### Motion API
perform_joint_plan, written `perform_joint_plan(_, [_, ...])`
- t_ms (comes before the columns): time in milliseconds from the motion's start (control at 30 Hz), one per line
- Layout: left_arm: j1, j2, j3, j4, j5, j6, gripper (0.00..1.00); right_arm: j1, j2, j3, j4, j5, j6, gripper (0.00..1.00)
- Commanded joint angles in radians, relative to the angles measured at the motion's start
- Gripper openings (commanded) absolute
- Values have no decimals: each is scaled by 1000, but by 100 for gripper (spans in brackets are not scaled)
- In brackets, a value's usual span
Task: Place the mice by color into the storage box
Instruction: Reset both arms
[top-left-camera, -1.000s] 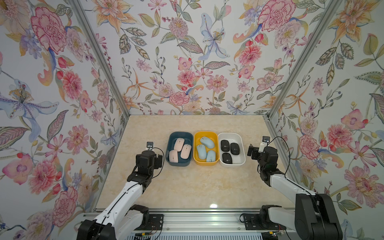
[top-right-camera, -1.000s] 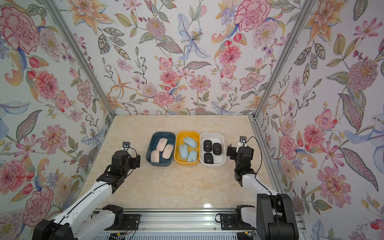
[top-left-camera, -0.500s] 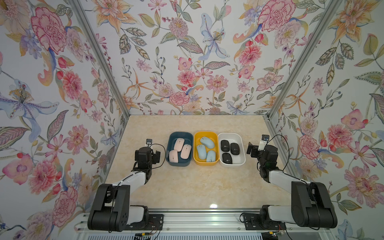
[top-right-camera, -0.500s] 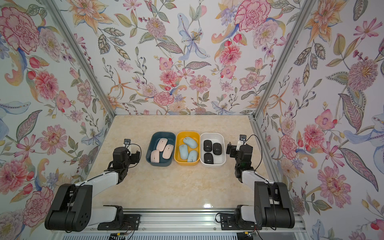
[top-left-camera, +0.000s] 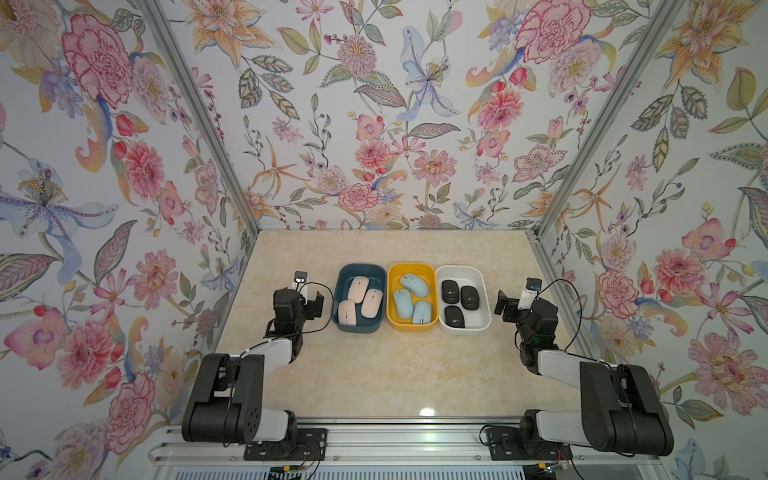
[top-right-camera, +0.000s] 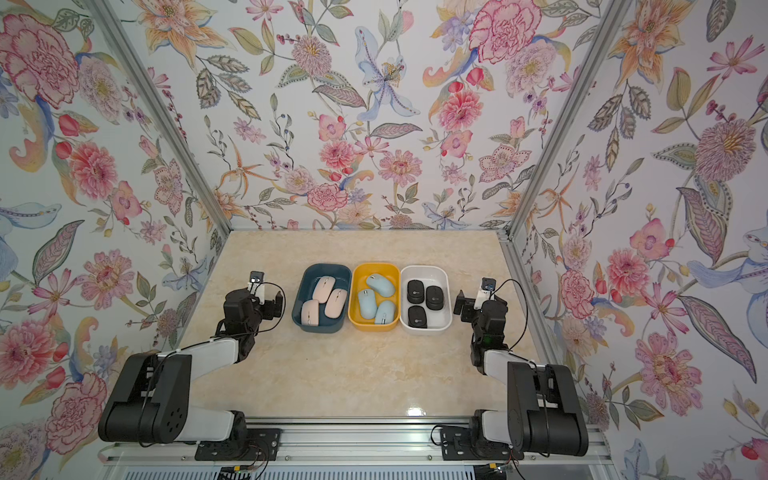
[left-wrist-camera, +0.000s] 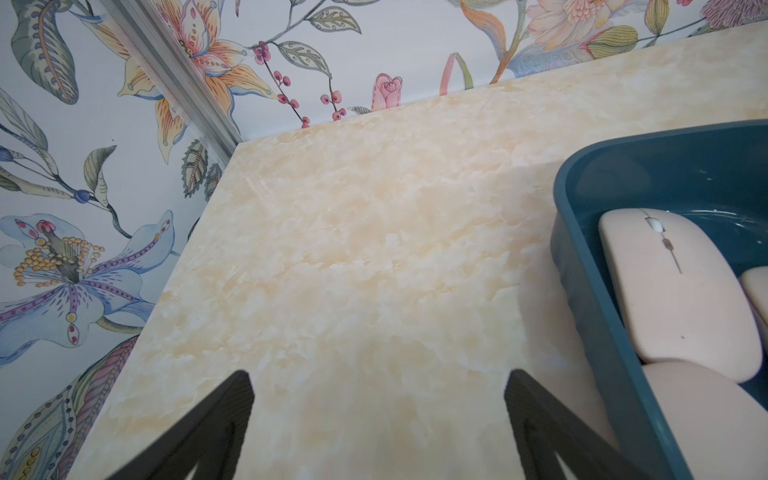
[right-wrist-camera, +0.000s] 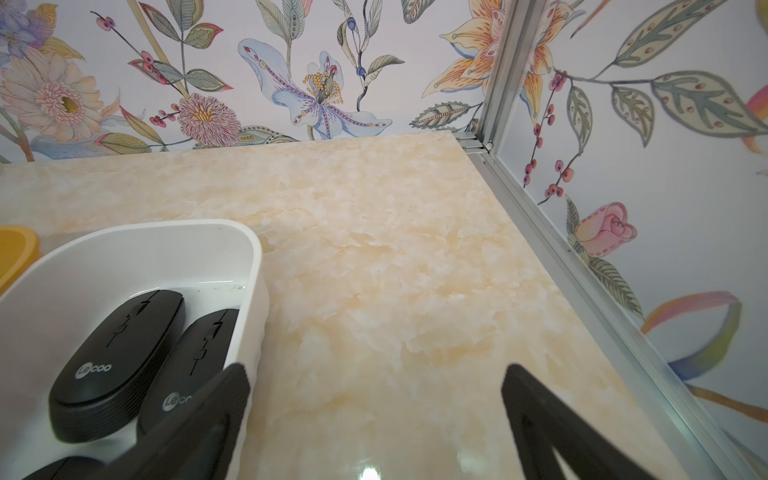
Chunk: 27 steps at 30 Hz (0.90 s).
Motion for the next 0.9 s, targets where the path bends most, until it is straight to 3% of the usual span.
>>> perform_joint_plan(0, [9,57,-13,86,28,16,98,3,61,-4,86,-18,-7,99])
perform_joint_plan(133, [25,61,-11,87,56,5,98,60,125,-1,147,5,-65,99])
perform_joint_plan(700, [45,60,-9,77,83,-9,98,55,124,-4,142,0,-63,99])
perform_joint_plan(867, [46,55,-15,84,136,7,98,54,124,-3,142,1,-63,99])
